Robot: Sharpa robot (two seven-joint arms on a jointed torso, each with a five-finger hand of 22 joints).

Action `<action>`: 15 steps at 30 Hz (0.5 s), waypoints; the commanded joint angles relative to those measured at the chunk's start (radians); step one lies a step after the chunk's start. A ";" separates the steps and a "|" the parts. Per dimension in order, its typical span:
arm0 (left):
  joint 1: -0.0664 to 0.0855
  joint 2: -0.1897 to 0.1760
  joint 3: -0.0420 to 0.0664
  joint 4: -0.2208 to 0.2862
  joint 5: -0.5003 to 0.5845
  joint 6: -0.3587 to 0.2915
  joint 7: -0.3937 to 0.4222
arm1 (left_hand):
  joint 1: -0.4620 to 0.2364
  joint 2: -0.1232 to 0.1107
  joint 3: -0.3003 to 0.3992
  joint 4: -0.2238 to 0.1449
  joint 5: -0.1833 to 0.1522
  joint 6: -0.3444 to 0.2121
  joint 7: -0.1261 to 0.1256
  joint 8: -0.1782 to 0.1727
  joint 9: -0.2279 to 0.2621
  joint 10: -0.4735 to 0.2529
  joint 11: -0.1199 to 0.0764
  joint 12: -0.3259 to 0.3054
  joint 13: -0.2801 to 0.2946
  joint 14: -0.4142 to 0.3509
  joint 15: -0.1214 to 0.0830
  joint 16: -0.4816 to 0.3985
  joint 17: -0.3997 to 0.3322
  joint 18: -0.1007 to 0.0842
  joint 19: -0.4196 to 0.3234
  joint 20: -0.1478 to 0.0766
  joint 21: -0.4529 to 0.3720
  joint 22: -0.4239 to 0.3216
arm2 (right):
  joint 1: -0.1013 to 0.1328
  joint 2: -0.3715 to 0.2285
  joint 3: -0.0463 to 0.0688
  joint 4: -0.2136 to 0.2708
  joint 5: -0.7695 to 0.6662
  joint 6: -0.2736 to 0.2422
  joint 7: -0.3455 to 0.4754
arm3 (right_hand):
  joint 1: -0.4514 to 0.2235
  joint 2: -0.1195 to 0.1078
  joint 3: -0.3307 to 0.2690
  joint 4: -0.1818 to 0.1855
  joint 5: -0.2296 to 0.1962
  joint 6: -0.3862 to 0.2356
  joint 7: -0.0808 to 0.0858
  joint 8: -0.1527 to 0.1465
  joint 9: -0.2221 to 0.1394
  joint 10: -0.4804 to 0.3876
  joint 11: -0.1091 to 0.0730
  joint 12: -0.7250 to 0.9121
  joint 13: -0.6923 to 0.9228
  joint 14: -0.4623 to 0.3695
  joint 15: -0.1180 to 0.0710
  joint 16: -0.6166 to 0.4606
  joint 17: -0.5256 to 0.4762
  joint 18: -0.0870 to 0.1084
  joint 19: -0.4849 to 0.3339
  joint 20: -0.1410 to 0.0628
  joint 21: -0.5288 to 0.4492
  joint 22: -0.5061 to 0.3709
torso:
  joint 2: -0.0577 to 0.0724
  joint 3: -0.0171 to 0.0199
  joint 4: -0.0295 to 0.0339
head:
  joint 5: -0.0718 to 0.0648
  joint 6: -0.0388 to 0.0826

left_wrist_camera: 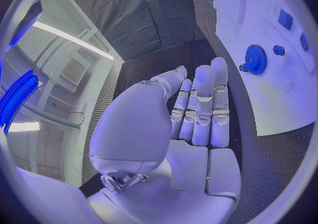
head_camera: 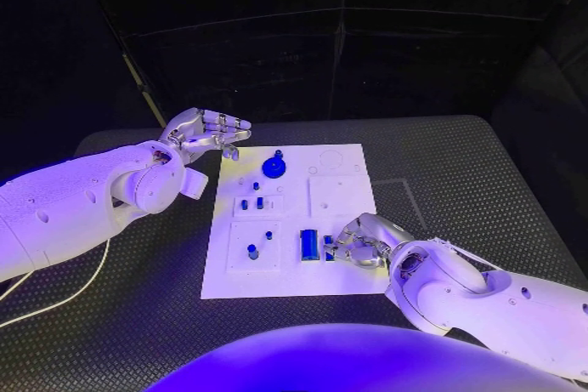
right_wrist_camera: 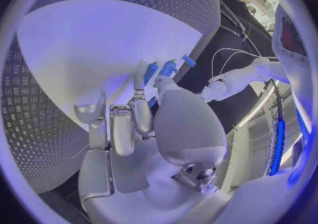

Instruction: Assemble the parts on the task board

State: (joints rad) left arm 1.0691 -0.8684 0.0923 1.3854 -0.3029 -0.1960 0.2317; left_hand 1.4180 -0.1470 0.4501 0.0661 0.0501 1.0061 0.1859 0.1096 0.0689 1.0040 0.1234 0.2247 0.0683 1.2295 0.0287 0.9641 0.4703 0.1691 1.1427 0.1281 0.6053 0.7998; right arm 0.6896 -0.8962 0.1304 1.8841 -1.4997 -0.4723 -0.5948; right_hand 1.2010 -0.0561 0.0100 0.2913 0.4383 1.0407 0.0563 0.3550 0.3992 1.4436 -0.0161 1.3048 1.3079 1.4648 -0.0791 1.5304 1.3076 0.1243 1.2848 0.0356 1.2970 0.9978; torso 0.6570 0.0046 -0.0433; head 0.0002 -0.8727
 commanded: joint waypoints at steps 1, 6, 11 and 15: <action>0.001 0.001 0.001 0.002 0.004 0.010 0.004 | -0.004 0.007 -0.001 -0.002 0.001 0.006 -0.002 0.005 0.000 -0.004 -0.002 0.003 0.000 -0.007 0.001 0.005 -0.001 0.014 0.001 0.001 -0.007 -0.001 | 0.001 0.003 0.000 0.001 0.004 -0.018 0.004 | -0.014 0.000 -0.010 0.000 -0.010 0.002 0.005 -0.006 0.002 0.006 0.002 0.001 0.017 0.088 0.003 0.000 0.171 -0.017 0.005 0.001 0.001 -0.001 | 0.000 0.0002 0.0002 | 0.000 0.000; 0.001 0.000 0.001 0.002 0.004 0.010 0.003 | -0.004 0.007 -0.001 -0.002 0.001 0.006 -0.002 0.005 0.000 -0.004 -0.002 0.003 0.000 -0.007 0.001 0.005 -0.001 0.014 0.001 0.001 -0.007 -0.001 | 0.001 0.006 0.000 0.000 0.004 -0.015 0.008 | -0.028 -0.003 -0.035 0.001 -0.038 0.002 0.005 -0.008 0.005 0.005 0.002 0.001 0.017 0.088 0.003 0.000 0.170 -0.017 0.004 0.001 0.000 -0.001 | 0.001 0.0003 0.0007 | 0.001 0.000; 0.001 -0.001 0.001 0.002 0.004 0.010 0.003 | -0.004 0.007 -0.001 -0.002 0.001 0.006 -0.002 0.005 0.000 -0.004 -0.002 0.003 0.000 -0.007 0.001 0.005 -0.001 0.014 0.001 0.001 -0.007 -0.001 | 0.001 0.007 0.000 -0.001 0.004 -0.015 0.011 | -0.050 -0.003 -0.069 0.001 -0.079 0.004 0.004 -0.010 0.010 0.005 0.002 0.000 0.017 0.088 0.003 -0.001 0.169 -0.016 0.003 0.001 -0.001 -0.002 | 0.000 0.0000 0.0002 | 0.001 0.000; 0.001 -0.001 0.001 0.002 0.004 0.010 0.002 | -0.004 0.007 -0.001 -0.002 0.001 0.006 -0.002 0.005 0.000 -0.004 -0.002 0.003 0.000 -0.007 0.001 0.005 -0.001 0.014 0.001 0.001 -0.007 -0.001 | 0.001 0.003 0.000 -0.001 0.002 -0.015 0.011 | -0.042 0.001 -0.081 -0.003 -0.102 0.003 0.004 -0.011 0.012 0.005 0.001 0.000 0.017 0.088 0.003 -0.001 0.168 -0.016 0.002 0.001 -0.002 -0.003 | 0.000 0.0000 0.0005 | 0.001 0.000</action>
State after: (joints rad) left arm 1.0691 -0.8694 0.0923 1.3854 -0.3029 -0.1948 0.2302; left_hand 1.4180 -0.1470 0.4501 0.0661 0.0501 1.0061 0.1859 0.1096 0.0689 1.0041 0.1234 0.2246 0.0683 1.2295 0.0287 0.9641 0.4704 0.1691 1.1427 0.1281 0.6052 0.7999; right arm 0.6895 -0.8920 0.1304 1.8804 -1.4969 -0.4772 -0.5932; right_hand 1.1561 -0.0557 -0.0654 0.2892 0.3397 1.0408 0.0563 0.3475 0.4106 1.4435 -0.0161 1.3048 1.3078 1.4649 -0.0790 1.5304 1.3075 0.1242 1.2848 0.0356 1.2970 0.9955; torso 0.6570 0.0048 -0.0432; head 0.0016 -0.8727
